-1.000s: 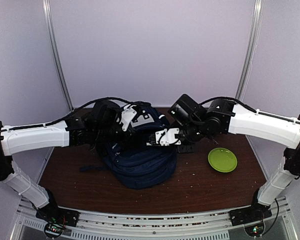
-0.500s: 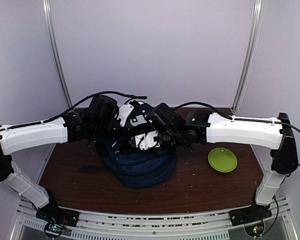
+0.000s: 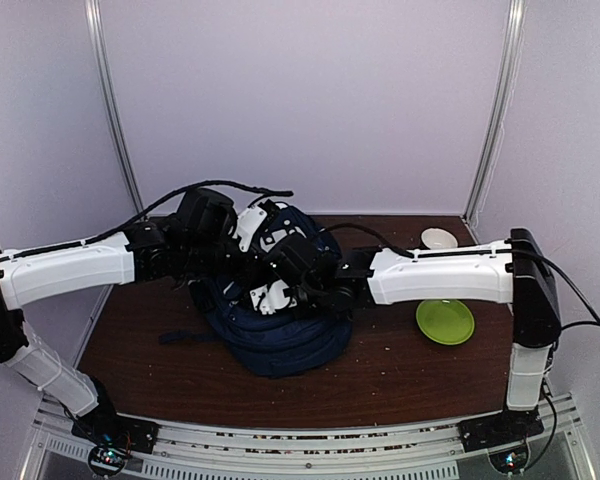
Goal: Pack the student bag
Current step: Place the pen in the upper front pocket of the bag.
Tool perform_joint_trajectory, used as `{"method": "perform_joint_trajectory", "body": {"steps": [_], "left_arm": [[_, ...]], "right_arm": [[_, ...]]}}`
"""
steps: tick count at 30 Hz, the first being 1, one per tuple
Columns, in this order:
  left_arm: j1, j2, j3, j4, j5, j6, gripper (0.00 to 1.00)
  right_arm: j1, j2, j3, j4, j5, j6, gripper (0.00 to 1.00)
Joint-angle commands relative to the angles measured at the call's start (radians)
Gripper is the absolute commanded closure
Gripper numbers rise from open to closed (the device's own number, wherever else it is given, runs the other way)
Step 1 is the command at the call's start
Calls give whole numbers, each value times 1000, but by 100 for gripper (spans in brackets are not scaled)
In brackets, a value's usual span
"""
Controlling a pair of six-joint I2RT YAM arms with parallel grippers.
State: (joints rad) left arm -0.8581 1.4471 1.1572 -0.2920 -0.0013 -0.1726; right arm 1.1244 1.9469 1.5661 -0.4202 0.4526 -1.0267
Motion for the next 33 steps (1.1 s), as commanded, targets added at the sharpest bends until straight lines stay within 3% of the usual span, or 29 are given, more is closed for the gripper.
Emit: {"method": "perform_joint_trajectory", "body": {"steps": [1,9,13,15,27,32,33], "left_arm": [[8,-37,58,87,19,-21,100],[11,-50,31,111,23,-27,100],[11,-56,-4,150,21,-33,100],[15,-47,1,149,22,-30,100],[22,72,55,181,53,-49,100],[22,136,106,152,96,-40,100],[22,141,107,148,100,-37,96]], "right_arm": [[-4,51,49,92,45,-51,96],[-19,139,110,142,83,-78,81],[-12,94,80,136,90,-73,63],[-3,64,56,137,86,-69,59],[26,-56,8,56,90,35,55],[27,-135,-94,47,48,101,55],[27,-152,-122,46,40,113,55]]}}
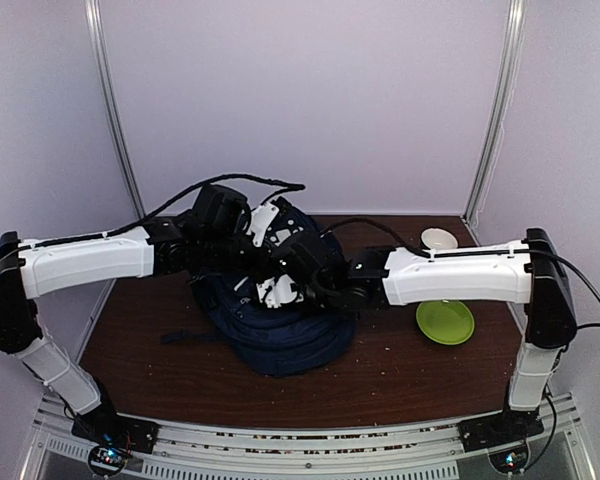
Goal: Pack the student bag
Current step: Place the pen in the upper front pocket of the bag, then place the student bag in the upper front pocket.
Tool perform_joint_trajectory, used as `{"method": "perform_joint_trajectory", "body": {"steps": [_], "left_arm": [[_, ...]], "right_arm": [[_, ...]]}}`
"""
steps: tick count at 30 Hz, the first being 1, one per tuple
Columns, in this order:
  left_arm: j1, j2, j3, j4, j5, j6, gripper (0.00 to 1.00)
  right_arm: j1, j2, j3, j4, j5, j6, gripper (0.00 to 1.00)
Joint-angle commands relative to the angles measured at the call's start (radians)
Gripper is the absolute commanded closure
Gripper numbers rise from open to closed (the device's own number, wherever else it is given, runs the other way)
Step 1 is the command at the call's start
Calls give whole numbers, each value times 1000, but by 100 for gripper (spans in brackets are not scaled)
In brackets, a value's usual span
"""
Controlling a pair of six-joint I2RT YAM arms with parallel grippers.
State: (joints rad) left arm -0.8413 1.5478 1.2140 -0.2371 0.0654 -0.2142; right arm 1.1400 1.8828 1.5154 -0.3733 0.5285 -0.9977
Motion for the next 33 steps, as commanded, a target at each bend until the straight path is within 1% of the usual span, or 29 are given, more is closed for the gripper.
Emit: {"method": "perform_joint_trajectory", "body": {"steps": [1,4,6,7,8,13,16,19,21,23,24,26,27,30,33], "left_arm": [[6,41,48,89,36,5,91],[6,17,28,78,69,18,77],[6,-24,1,78,85,24,65],[7,-52,-24,79,72,25,57],[7,-82,-42,77,54,27,52],[7,-226,-113,17,-62,28,37],[7,-294,-151,-41,-125,19,32],[7,-349,-193,-99,-193,-6,31],[8,-370,-229,-126,-241,-35,33],[16,-382,-268,-145,-244,-63,36],[25,-387,-287,-155,-240,-79,39],[42,-391,-313,-177,-228,-114,53],[47,-397,-326,-181,-221,-123,55],[48,-424,-371,-180,-236,-156,56],[51,-420,-395,-194,-228,-165,56]], "right_arm": [[12,-111,-114,2,-46,93,55],[13,-163,-173,-5,-71,126,55],[11,-176,-167,-68,-101,173,55],[12,-188,-166,-95,-117,195,55],[13,-195,-170,-116,-138,221,55],[12,-274,-214,-188,-237,295,55],[8,-321,-258,-201,-293,338,55],[-4,-362,-304,-230,-362,396,56],[-11,-389,-340,-239,-405,425,56],[-19,-405,-371,-241,-441,447,57],[-25,-405,-379,-249,-462,458,58],[-41,-403,-391,-257,-505,482,59],[-53,-401,-398,-252,-531,493,59],[-85,-385,-418,-218,-556,520,60],[-120,-356,-397,-211,-574,540,61]]}}
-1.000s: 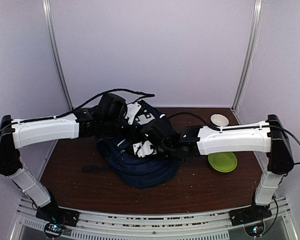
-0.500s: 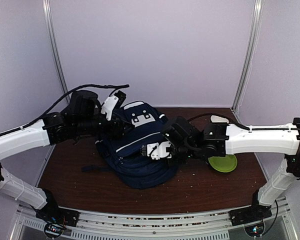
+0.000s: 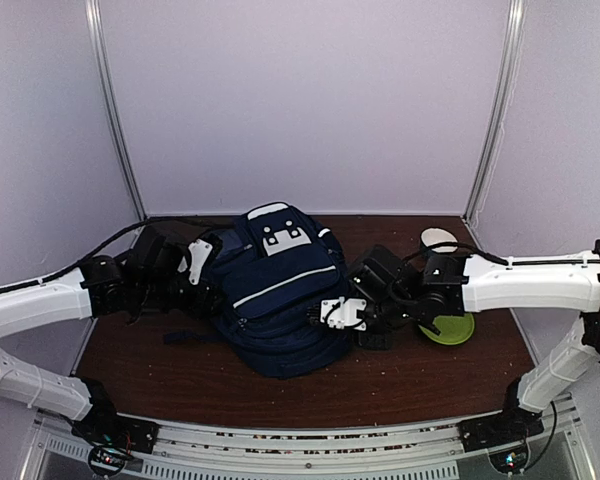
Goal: Pack the student bag
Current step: Place the student bag in the upper front pocket, then rotate the student bag at the center of the board.
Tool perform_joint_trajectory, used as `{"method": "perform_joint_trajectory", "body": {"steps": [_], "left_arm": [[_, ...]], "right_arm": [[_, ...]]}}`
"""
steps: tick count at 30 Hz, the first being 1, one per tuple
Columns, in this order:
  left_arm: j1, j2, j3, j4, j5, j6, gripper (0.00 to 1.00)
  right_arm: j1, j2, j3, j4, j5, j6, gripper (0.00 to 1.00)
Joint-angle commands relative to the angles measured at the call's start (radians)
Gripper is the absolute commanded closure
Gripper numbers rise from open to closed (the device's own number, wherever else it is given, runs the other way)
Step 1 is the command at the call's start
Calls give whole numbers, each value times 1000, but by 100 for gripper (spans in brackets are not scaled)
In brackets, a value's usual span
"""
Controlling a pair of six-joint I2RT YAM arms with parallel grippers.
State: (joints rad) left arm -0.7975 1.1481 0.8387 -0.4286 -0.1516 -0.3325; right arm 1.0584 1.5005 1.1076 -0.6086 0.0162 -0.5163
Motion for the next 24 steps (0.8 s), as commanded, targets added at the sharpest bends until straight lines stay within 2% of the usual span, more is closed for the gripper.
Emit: {"method": "perform_joint_trajectory", "body": {"steps": [1,5,11,18,24], "left_arm": [[7,-11,-25,-5,-1,-47,56],[7,0,-73,68,160,-10,46],[7,-38,-130,143,217,12,37],[7,79,-101,150,278,45,43],[7,121,-63,139,300,68,57]], "right_arm": [[-53,34,20,26,-73,68,61],[-102,57,60,8,-132,86,62],[-116,50,57,8,-144,85,62],[-121,36,48,26,-165,96,62],[-124,25,35,36,-164,100,63]]}}
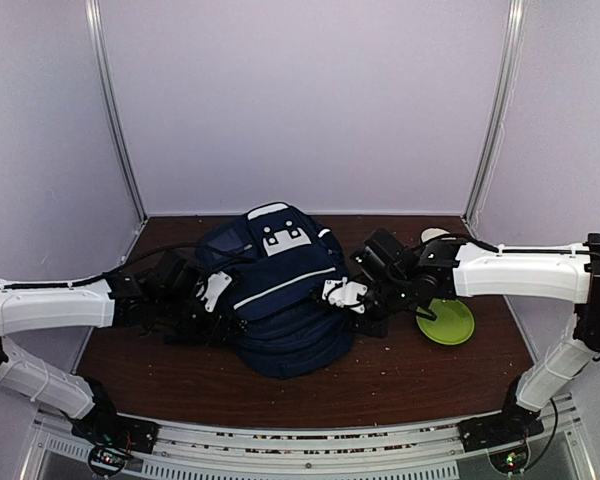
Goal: Pack the student bag
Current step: Rotate the student bag at the center of the board.
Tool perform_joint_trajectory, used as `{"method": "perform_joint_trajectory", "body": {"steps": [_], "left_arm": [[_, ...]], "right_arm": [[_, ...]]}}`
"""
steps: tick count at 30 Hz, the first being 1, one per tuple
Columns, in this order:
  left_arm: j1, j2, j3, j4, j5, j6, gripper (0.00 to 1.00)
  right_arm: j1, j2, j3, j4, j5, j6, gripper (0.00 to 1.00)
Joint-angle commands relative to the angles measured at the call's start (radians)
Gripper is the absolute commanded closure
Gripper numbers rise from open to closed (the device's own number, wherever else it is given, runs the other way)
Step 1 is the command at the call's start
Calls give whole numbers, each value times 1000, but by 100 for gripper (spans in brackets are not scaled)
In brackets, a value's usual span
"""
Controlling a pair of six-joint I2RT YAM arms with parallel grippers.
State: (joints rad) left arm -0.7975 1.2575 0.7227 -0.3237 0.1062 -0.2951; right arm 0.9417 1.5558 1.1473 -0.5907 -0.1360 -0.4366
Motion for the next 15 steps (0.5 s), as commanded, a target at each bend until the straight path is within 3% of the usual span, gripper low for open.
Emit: {"method": "perform_joint_trajectory", "body": {"steps": [1,6,15], "left_arm": [[7,14,57,31,49,31,60],[7,16,70,26,95,30,83],[-23,53,122,40,208,19,94]], "right_arm": [[-7,-32,-9,21,-11,20,63],[-11,-37,-20,28,-11,21,63],[-16,-46,-14,30,-11,24,64]]}}
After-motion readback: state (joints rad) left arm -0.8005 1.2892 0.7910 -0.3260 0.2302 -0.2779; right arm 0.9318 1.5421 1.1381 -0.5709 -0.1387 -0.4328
